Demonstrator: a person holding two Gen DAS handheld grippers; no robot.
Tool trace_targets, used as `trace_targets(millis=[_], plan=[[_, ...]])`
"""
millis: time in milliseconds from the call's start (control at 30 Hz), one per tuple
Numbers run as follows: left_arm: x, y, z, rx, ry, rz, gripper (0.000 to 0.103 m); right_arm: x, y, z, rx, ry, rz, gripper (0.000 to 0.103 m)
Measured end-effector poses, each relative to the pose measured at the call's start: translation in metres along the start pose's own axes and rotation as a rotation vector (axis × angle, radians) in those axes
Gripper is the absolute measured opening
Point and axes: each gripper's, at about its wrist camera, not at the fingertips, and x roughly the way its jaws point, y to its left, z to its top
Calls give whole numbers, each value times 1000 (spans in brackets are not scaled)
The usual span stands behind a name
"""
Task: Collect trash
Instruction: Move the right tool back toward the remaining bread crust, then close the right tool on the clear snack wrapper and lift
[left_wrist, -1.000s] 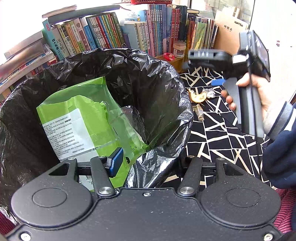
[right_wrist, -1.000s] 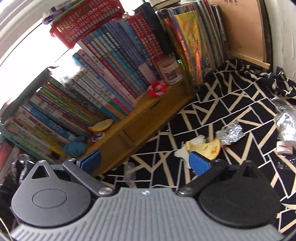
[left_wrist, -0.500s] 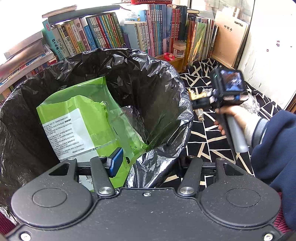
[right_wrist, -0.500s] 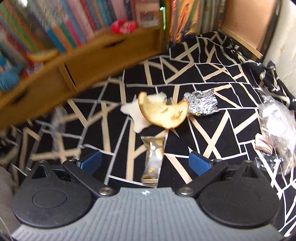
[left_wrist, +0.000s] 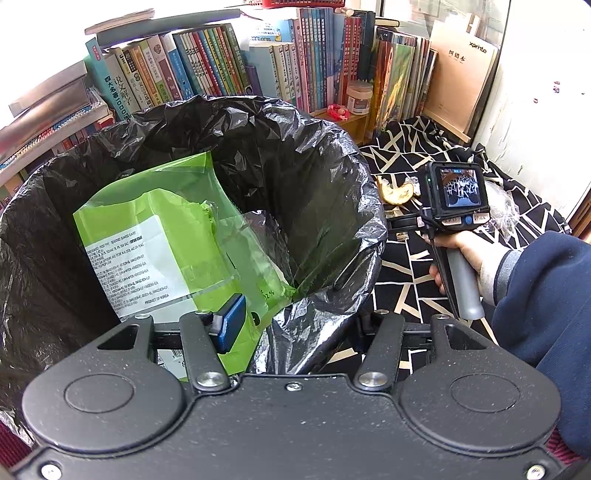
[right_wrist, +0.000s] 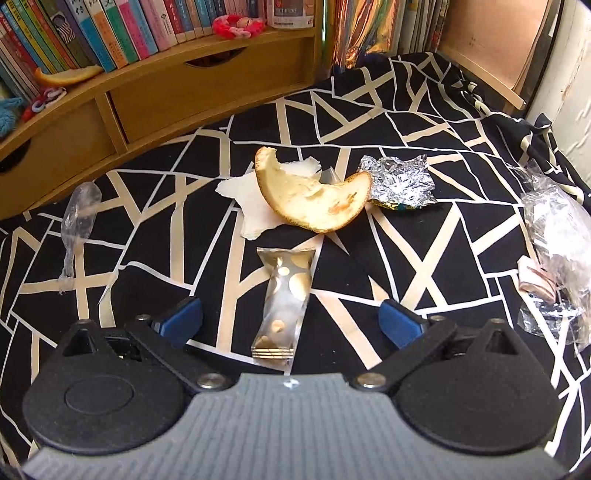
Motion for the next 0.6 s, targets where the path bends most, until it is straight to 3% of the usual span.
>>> trace_targets(millis=[300,367,600], plan=[[1,0,0,0,0,5,54,-2,-1,0,-19,7,15,103],[1,0,0,0,0,6,54,-4,-1,-2,-5,-10,14,97],[1,0,0,0,0,5,54,-13,0,0,9,-56,14,56]])
